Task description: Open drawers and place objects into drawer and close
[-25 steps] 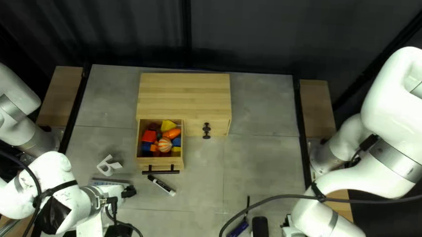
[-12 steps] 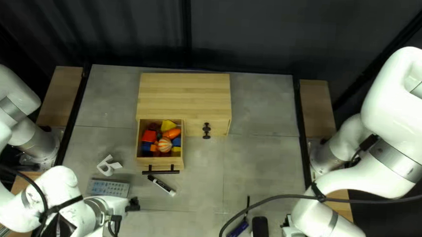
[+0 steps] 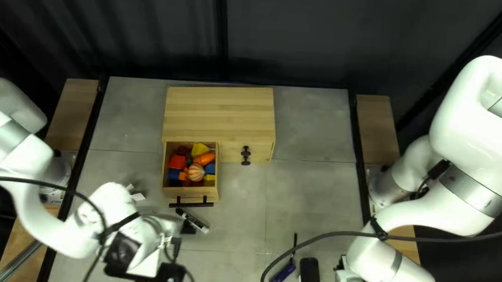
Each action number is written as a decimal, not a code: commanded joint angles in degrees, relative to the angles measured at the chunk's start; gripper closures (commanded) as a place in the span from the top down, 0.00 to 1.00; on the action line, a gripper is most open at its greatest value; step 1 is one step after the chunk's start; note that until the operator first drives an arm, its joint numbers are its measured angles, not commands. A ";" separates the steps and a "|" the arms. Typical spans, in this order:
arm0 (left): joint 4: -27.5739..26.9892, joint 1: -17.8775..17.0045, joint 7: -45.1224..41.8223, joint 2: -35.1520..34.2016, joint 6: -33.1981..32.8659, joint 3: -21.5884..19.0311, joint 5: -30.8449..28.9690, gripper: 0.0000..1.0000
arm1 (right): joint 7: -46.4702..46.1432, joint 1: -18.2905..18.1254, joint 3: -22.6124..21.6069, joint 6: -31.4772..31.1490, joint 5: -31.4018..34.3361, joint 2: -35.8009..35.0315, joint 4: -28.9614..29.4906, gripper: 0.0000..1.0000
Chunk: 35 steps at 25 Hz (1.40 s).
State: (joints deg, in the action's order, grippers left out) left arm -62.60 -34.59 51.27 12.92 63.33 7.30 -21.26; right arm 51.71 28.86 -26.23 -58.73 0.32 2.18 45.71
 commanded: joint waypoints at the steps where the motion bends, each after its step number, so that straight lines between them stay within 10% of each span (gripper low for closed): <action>1: -2.34 0.33 -1.18 1.96 2.09 0.49 0.72 1.00 | 0.00 0.00 0.00 0.00 0.00 0.00 0.00 1.00; 35: -7.54 1.28 -0.07 4.75 6.49 1.64 0.04 1.00 | 0.00 0.00 0.00 0.00 0.00 0.00 0.00 1.00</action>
State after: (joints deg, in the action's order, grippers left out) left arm -70.62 -33.46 51.33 17.81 70.04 8.73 -20.92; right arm 51.71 28.86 -26.23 -58.73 0.32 2.18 45.71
